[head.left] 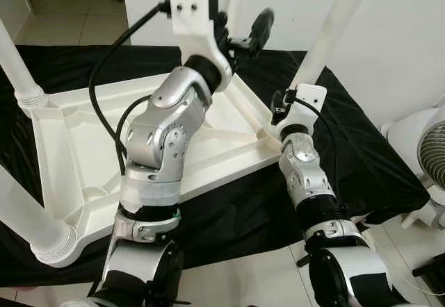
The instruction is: Building children table
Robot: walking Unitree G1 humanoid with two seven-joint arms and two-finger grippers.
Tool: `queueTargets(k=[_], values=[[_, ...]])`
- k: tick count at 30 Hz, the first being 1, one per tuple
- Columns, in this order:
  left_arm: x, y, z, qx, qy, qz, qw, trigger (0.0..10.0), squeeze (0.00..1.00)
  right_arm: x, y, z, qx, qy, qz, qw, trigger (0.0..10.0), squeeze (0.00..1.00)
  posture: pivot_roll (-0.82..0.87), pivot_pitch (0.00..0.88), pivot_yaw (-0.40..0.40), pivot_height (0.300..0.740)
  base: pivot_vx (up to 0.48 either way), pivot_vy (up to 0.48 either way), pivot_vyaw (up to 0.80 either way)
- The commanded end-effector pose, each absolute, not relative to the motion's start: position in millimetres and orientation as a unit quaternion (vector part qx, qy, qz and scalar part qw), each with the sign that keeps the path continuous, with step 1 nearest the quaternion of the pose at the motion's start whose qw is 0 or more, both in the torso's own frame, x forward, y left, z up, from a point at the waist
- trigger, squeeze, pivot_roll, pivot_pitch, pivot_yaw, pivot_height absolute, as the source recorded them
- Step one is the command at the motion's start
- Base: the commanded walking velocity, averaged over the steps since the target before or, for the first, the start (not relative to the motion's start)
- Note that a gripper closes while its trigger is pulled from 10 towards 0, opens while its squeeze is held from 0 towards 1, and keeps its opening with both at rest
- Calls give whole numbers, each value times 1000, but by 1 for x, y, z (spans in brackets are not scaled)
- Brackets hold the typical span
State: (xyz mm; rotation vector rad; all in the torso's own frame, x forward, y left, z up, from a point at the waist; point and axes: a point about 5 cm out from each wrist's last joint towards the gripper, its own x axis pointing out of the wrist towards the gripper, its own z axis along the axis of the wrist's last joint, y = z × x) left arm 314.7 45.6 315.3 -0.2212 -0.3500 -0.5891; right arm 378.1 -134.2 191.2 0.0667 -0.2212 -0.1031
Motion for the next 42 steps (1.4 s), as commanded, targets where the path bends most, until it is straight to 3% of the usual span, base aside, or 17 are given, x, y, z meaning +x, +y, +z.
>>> queueTargets(k=[1,8,17,35,42], values=[[316,38,297,-73,-140,-308,938,10000,0,378,-145,192,44,-106,-62,991,10000,0,111,41,-95,740,0,0,0],[330,36,232,31,-33,-267,963,10000,0,376,-168,197,30,-117,-79,990,10000,0,99,44,-86,740,0,0,0],[327,22,163,141,69,-296,942,10000,0,374,-178,202,24,-125,-94,987,10000,0,91,49,-71,740,0,0,0],[301,-28,148,181,54,-416,890,10000,0,373,-172,202,19,-123,-89,988,10000,0,99,48,-64,740,0,0,0],[303,-35,142,189,74,-410,889,10000,0,372,-172,202,17,-123,-90,988,10000,0,93,48,-57,740,0,0,0]])
